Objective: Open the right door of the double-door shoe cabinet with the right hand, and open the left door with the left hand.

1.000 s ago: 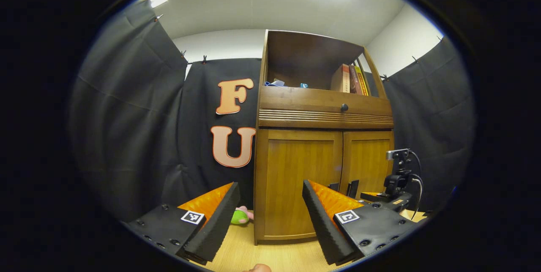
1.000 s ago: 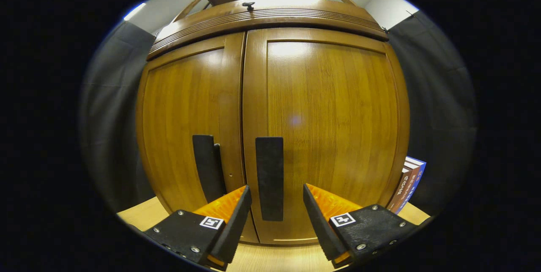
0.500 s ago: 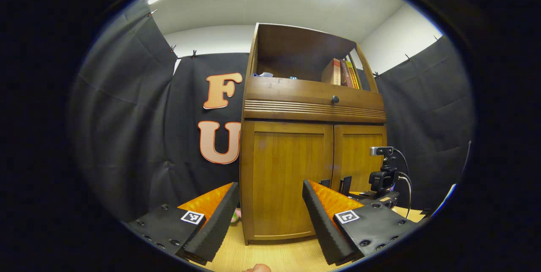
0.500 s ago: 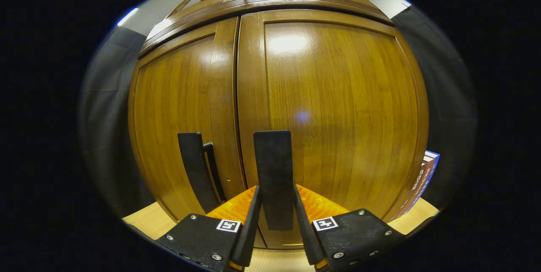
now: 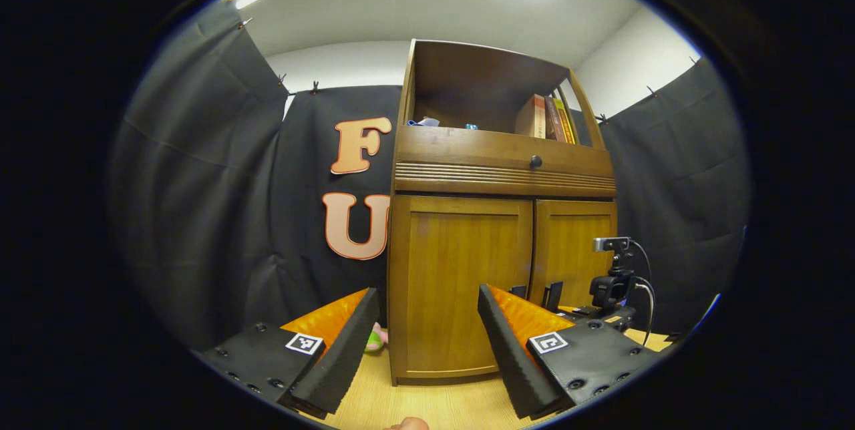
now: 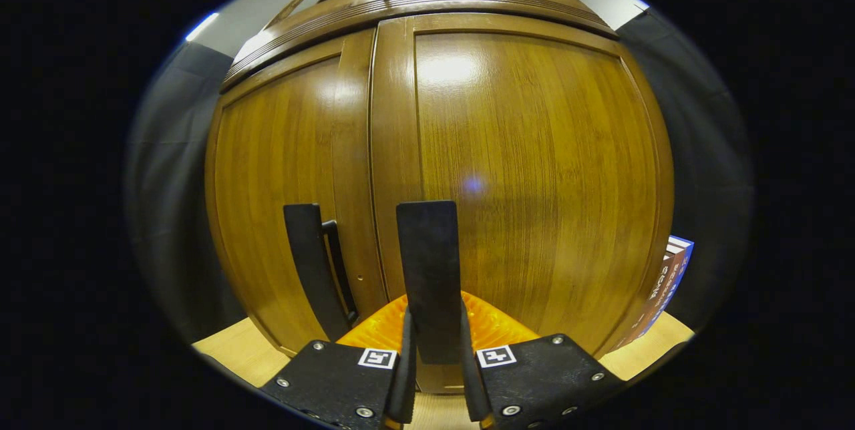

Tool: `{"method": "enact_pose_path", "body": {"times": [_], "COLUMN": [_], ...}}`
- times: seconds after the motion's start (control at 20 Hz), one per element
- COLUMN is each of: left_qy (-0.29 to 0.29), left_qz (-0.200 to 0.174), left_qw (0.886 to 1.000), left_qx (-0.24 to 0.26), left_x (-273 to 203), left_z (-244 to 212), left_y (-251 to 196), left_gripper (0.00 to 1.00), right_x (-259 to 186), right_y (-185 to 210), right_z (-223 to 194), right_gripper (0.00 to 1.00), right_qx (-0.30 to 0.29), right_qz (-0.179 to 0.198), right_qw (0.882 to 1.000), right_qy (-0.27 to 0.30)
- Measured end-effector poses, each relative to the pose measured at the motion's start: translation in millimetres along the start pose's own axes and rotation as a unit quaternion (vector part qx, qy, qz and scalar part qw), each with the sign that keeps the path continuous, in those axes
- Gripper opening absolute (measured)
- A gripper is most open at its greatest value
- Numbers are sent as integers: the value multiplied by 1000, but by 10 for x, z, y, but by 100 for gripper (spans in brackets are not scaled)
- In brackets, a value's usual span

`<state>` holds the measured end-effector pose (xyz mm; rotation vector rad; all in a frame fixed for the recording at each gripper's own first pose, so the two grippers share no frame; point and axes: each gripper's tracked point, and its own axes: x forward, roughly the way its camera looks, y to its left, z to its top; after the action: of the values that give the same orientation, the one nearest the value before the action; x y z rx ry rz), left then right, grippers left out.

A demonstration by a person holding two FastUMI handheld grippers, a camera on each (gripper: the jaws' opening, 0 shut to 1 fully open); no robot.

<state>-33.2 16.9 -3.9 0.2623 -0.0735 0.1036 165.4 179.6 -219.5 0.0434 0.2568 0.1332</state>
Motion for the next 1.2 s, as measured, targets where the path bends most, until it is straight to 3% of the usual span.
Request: {"method": "enact_pose_path", "body": {"times": [0.45, 0.5, 0.55, 1.15, 1.2], "left_qy": [16, 17, 18, 10, 10], "left_qz": [7, 4, 2, -17, -18], "left_qw": [1000, 1000, 1000, 1000, 1000], "left_qx": [-13, -15, -16, -15, -15], "left_x": [-79, -89, -99, -387, -404], "left_z": [-47, -46, -39, 96, 95], "left_y": [-51, -78, -99, -343, -359], "left_gripper": [96, 97, 97, 95, 94], "right_x": [-642, -718, -781, -1460, -1505], "right_y": [-123, -159, -187, -587, -627], "right_z": [-29, -36, -34, -9, -18], "right_gripper": [28, 24, 28, 27, 36], "right_qx": [5, 4, 2, -3, -2], "right_qz": [23, 23, 24, 16, 14], "right_qw": [1000, 1000, 1000, 1000, 1000], "right_qy": [-11, -12, -13, -24, -24]}}
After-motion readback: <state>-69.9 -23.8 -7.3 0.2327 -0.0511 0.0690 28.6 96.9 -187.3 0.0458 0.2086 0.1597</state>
